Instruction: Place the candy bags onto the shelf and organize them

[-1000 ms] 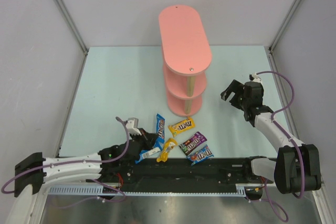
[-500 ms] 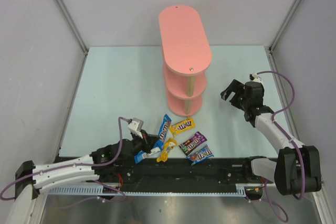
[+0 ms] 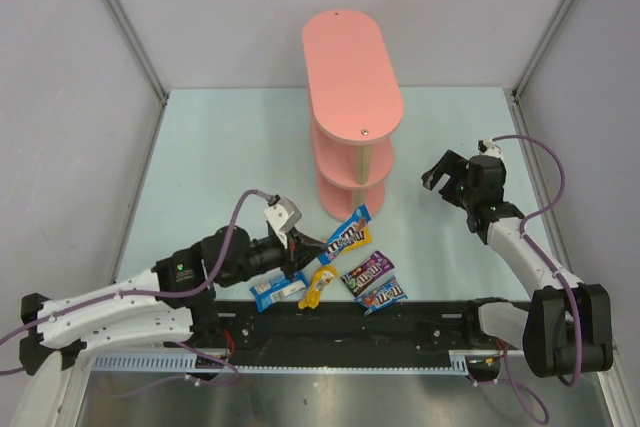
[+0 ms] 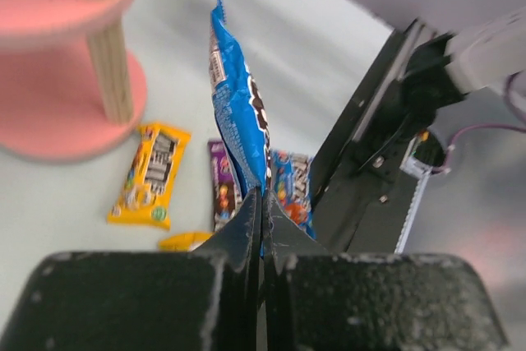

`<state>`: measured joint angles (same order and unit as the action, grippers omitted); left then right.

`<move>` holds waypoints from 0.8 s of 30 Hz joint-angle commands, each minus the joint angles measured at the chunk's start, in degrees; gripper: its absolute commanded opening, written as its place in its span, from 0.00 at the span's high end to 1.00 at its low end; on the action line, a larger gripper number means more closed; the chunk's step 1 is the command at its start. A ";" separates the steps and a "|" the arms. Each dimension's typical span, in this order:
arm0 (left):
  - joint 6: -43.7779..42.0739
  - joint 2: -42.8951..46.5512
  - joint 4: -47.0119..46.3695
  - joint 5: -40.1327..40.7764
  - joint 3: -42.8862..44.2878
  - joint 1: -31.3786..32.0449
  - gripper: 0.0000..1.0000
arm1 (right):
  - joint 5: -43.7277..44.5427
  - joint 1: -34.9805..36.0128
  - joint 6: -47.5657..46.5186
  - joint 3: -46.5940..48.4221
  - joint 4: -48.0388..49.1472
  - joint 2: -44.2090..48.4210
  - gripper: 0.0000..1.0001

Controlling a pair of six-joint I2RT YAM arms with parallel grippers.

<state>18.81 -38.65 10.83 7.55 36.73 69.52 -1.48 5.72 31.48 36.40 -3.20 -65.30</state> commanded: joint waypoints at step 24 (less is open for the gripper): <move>-24.52 -31.01 15.09 -51.04 56.24 -33.28 1.00 | -1.25 -1.58 -0.46 -0.28 -0.05 3.25 0.00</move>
<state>-3.51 -63.86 24.95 -28.93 85.41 42.04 -1.67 4.86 31.44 36.40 -3.66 -63.57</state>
